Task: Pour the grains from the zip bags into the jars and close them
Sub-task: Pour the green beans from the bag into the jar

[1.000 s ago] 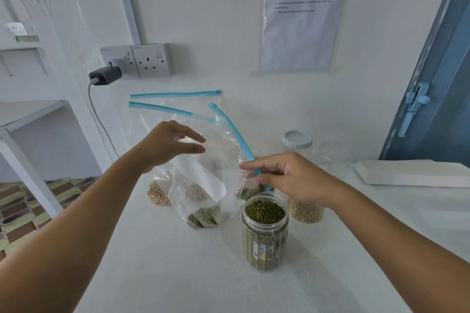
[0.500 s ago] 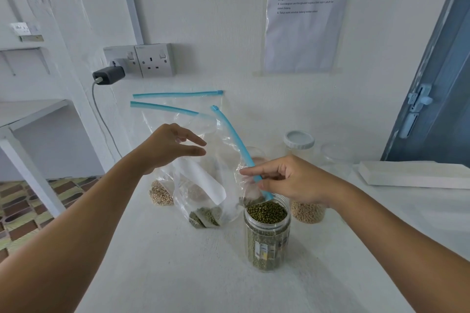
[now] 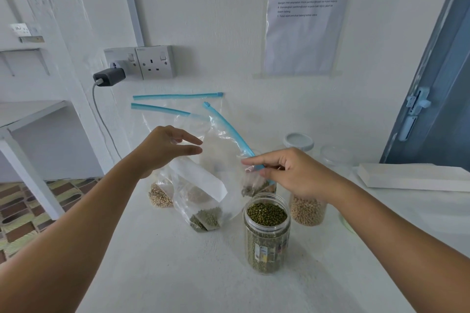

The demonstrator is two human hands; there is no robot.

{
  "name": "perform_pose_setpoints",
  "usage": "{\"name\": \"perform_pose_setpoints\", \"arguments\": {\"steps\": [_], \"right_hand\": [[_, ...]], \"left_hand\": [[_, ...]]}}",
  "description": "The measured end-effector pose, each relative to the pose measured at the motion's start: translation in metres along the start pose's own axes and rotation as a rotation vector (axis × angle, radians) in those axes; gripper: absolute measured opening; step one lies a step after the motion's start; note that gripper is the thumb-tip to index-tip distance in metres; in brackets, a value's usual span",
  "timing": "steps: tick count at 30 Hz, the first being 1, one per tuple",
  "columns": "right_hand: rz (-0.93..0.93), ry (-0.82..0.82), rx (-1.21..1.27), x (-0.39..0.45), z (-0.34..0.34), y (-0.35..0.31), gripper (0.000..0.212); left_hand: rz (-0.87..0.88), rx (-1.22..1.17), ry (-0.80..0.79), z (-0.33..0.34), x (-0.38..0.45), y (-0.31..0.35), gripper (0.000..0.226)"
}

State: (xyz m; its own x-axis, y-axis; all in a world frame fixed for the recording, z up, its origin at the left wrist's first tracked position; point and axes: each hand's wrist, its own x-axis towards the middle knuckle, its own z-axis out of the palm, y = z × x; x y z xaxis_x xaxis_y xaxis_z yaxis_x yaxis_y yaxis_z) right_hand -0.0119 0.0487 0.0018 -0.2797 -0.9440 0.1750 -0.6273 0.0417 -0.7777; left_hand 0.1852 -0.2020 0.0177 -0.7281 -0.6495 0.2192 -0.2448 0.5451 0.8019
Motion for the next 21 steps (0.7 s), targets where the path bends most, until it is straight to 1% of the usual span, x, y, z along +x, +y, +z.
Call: {"name": "perform_pose_setpoints", "arguments": {"steps": [3, 12, 15, 21], "right_hand": [[-0.033, 0.005, -0.007, 0.004, 0.002, 0.001, 0.045], [-0.023, -0.025, -0.012, 0.007, 0.002, 0.001, 0.043], [-0.034, 0.011, -0.015, 0.009, 0.003, 0.003, 0.041], [-0.038, 0.011, 0.002, 0.014, 0.004, 0.0, 0.041]], "left_hand": [[-0.014, -0.016, 0.01, -0.003, -0.002, -0.004, 0.019], [-0.024, -0.025, 0.015, -0.006, -0.003, -0.014, 0.017], [-0.023, -0.033, 0.023, -0.005, -0.001, -0.016, 0.016], [-0.024, -0.052, 0.041, -0.007, -0.002, -0.018, 0.013]]}}
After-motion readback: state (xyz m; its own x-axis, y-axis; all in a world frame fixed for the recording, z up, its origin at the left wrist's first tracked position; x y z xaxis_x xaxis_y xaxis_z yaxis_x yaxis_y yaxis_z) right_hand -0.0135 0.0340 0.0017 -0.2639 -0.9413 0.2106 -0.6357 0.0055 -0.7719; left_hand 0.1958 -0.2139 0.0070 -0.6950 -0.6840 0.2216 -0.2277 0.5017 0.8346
